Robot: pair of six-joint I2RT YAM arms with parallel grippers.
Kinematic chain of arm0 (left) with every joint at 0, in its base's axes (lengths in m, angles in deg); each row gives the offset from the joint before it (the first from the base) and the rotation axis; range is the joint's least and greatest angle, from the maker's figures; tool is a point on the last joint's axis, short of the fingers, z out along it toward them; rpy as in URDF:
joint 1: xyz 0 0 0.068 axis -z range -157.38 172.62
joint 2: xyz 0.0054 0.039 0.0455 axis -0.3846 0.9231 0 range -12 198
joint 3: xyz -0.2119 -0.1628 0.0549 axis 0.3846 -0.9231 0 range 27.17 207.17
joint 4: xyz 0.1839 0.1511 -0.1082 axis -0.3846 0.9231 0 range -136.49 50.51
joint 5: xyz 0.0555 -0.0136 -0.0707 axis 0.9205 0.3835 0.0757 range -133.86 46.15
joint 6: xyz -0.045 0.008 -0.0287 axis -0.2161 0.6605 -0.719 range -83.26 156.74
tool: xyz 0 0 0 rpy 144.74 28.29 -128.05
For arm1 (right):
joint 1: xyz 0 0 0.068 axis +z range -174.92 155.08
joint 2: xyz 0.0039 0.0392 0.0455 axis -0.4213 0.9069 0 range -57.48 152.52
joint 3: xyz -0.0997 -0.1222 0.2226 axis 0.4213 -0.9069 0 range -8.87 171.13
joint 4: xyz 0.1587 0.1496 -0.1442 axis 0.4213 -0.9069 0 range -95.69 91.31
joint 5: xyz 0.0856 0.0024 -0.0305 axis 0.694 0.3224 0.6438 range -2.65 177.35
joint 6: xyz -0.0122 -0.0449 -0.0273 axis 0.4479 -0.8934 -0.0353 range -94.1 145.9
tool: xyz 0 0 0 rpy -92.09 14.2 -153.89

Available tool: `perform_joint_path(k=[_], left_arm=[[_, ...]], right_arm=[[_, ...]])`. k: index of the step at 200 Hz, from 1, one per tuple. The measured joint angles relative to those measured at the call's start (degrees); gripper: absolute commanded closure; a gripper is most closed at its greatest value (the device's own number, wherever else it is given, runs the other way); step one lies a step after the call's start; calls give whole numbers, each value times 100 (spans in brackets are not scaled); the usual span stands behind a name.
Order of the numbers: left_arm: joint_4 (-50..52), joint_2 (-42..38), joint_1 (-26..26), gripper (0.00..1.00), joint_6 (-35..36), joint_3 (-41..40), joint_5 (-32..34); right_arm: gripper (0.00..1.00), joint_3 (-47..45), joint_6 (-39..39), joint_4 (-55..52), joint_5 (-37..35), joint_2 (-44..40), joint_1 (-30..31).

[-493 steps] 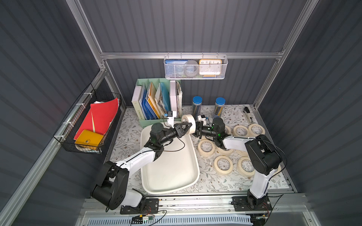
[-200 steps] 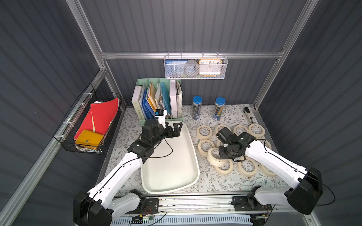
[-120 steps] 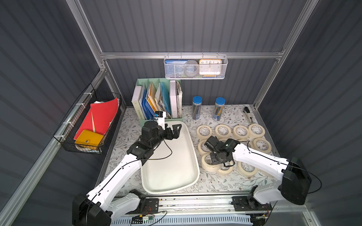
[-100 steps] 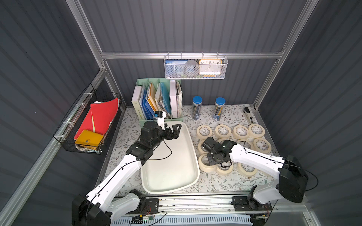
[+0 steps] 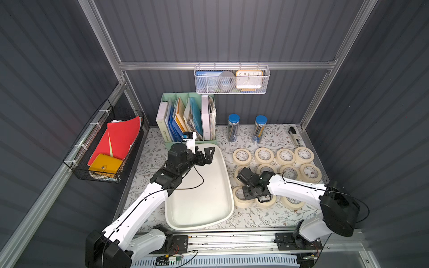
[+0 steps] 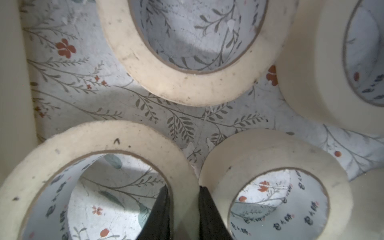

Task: Take out the art tape in the storage box
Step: Place the art tape at the center of the board.

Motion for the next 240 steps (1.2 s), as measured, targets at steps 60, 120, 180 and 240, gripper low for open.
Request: perform_joint_path(k=[60,120,180,240], left_arm=[[-48,22,0,0,-4,-24,0],[-70,96,0,0,-17,-87,2],[-160,94,0,0,-15,-267,144],[-951,61,0,0,299,-1137,1373]], right_arm=[[100,-544,254,216,-389,-446,-216],[41,-761,431,269,-535,-658,-317],[1,-761,345,544,-483,-1322,-323],[1,-654,-433,1222,-1117,-2855,-1257]])
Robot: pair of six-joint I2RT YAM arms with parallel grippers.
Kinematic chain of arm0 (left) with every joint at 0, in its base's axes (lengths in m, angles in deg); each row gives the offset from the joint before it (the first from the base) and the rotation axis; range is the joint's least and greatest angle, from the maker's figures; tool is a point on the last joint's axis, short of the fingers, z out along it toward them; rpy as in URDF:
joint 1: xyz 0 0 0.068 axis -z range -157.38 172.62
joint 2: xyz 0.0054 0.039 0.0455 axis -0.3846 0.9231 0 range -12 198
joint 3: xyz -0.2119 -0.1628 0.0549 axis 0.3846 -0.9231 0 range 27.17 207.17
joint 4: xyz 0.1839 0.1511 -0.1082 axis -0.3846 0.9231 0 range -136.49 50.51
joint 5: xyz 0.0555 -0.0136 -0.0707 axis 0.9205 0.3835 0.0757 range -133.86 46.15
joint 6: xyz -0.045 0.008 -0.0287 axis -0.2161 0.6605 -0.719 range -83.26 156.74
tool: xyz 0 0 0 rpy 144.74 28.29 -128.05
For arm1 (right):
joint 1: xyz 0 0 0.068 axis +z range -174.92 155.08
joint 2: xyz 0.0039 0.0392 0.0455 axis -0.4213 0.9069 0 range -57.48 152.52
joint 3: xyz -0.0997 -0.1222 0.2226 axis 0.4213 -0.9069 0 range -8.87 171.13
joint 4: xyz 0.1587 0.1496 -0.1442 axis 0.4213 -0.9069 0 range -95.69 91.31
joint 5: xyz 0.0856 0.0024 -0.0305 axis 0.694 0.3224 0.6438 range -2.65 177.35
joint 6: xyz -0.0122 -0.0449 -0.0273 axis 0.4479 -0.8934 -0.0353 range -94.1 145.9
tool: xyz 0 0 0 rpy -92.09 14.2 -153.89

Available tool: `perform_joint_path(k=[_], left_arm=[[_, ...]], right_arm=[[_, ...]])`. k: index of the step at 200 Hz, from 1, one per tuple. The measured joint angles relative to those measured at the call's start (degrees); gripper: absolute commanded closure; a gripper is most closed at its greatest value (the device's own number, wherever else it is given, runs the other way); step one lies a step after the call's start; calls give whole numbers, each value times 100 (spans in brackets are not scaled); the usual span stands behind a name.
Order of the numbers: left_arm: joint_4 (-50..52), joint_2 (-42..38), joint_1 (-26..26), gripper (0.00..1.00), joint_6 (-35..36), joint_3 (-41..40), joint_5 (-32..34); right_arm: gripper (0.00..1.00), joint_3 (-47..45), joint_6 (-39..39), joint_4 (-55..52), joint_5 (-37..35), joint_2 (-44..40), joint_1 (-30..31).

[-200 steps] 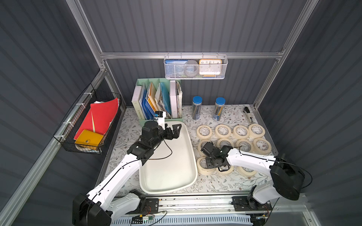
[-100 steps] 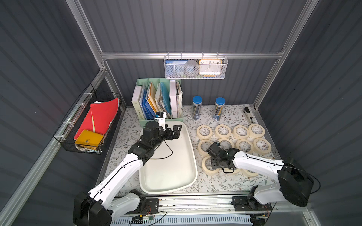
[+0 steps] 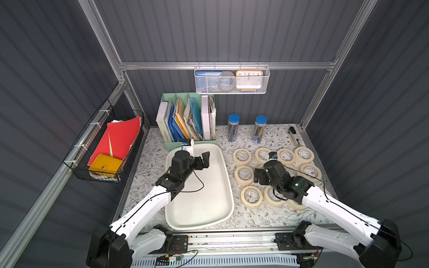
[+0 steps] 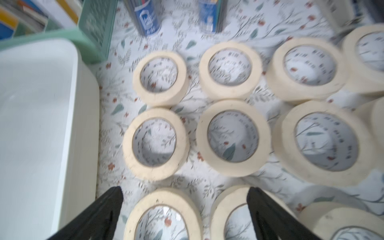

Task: Take out the art tape in the storage box
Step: Place the art tape at the center of the board, then reset both arms

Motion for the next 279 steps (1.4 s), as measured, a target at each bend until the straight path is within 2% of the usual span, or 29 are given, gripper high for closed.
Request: perform_joint_path(k=[30,58,108,135,164,203,225,255,279], left_arm=[[-804,173,-4,0,323,-588,710],[-1331,560,-157,0,734,-822,1156],[-2345,1027,-1198,0,1019,-1067,1027],[-2669,1104,-1462,0,1069,-1117,804],[-3364,1270,-1788,0,1167,-1392,505],[-4225,2153,-2391,0,1165,-1635,44],[-4459,2361,-2492,0,1303,-1659,-122],[-5816,2922,-2653,0,1488,-1862,-400],[-6188,3226,-2806,0,1589,-1818,-592]], right_arm=[[1,-343,-509,765,-356,-332,-1143],[1,-922,-879,1628,-334,-52,-2218],[1,-1641,-1412,3318,114,1128,-3233],[1,-1790,-1639,4218,249,1755,-3442],[1,-1816,-1838,4931,374,2011,-3506],[1,-1827,-1991,5965,649,2376,-3582],[1,-2035,-2100,6675,929,2728,-3609],[1,-2492,-2170,7407,1189,2957,-3609],[1,-2496,-2245,7630,1342,3060,-3609]])
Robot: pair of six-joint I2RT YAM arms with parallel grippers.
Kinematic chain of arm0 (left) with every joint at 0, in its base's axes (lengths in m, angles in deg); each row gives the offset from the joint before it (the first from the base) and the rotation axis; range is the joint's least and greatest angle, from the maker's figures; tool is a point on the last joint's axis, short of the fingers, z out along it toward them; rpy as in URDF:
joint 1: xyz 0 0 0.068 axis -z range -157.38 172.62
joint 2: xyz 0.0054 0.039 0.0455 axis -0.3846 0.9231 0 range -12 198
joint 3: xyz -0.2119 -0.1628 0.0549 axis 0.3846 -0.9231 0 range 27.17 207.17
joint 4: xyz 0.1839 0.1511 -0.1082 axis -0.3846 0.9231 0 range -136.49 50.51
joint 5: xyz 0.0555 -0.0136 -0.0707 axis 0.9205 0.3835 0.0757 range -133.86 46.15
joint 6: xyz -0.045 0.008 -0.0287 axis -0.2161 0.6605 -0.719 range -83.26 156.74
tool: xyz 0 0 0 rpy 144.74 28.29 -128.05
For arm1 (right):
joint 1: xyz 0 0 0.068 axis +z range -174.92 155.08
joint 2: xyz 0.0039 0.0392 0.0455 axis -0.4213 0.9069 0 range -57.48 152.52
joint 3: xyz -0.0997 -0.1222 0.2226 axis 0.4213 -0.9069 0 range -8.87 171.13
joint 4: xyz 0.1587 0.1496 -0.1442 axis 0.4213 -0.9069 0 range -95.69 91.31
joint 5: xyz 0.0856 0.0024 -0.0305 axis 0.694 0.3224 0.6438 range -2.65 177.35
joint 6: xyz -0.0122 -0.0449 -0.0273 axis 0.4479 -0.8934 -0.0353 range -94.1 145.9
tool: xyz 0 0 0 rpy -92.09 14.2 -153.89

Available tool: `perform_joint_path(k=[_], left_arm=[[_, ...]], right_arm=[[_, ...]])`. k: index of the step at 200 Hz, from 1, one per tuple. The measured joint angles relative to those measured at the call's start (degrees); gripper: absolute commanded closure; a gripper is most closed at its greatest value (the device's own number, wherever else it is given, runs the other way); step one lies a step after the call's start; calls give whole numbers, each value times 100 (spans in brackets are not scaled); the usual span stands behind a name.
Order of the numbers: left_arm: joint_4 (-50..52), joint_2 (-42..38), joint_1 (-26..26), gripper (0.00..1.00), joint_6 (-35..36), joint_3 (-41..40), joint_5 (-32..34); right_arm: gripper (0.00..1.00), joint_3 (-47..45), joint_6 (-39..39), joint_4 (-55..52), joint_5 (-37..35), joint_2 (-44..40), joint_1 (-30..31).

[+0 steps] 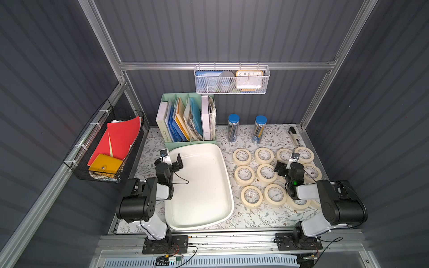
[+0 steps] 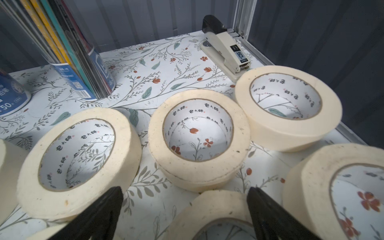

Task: Take out the art tape in the storage box
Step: Reset both arms

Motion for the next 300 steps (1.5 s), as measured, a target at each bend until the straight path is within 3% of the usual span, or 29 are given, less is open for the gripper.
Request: perform_joint_path(k=[53,300], left_arm=[[210,111,-295,0,-79,240,-424],[393,111,-299,0,-321,337,-94]], right_arm=[[1,4,-57,297,146,-7,0],[1,4,-151,313,323,-7,0]])
